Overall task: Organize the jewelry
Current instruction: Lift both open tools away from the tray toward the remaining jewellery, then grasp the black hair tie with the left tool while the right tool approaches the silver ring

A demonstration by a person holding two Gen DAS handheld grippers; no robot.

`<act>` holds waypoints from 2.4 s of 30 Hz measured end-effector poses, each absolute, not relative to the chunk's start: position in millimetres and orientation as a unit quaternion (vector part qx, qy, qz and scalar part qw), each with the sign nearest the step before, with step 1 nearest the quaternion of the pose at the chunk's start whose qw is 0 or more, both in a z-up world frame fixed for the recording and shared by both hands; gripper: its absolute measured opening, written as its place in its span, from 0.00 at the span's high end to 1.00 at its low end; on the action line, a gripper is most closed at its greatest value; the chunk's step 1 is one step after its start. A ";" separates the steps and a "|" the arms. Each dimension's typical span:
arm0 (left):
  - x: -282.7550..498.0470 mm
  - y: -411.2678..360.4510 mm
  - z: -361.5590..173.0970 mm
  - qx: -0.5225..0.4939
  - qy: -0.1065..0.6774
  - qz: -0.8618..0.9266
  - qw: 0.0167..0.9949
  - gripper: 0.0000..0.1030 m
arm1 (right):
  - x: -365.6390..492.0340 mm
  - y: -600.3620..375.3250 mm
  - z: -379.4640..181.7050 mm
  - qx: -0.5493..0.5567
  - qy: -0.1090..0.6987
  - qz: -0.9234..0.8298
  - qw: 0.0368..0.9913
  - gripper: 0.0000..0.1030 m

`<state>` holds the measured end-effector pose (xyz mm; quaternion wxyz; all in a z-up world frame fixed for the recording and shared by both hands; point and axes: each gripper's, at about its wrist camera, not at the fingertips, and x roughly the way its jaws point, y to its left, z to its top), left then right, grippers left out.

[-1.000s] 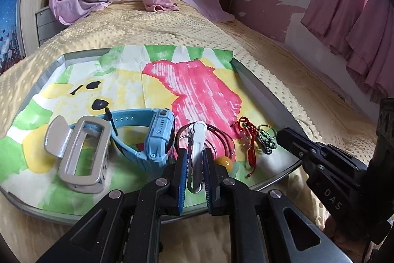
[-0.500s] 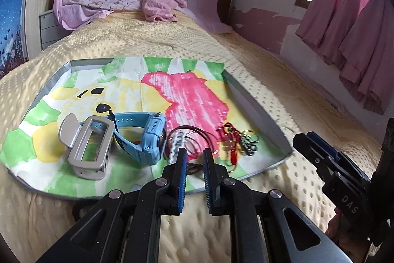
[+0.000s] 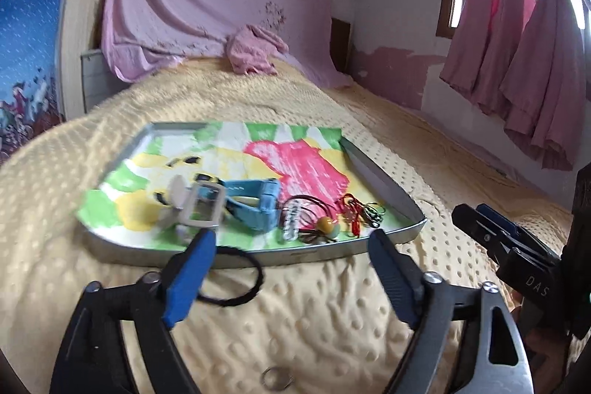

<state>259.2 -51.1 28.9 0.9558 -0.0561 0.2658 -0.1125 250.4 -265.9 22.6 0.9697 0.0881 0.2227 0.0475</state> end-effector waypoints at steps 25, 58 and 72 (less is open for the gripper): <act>177.2 23.0 17.0 -0.060 0.225 0.005 0.972 0.00 | 180.8 -221.9 24.4 0.069 0.203 0.067 0.974 0.08; 232.5 30.2 -14.0 -0.045 0.300 0.020 0.953 0.00 | 237.7 -125.7 -37.0 -0.074 0.374 0.165 0.910 0.09; 252.1 19.0 -19.8 -0.046 0.312 -0.032 0.949 0.11 | 264.1 -150.9 -39.6 -0.051 0.366 0.109 0.923 0.09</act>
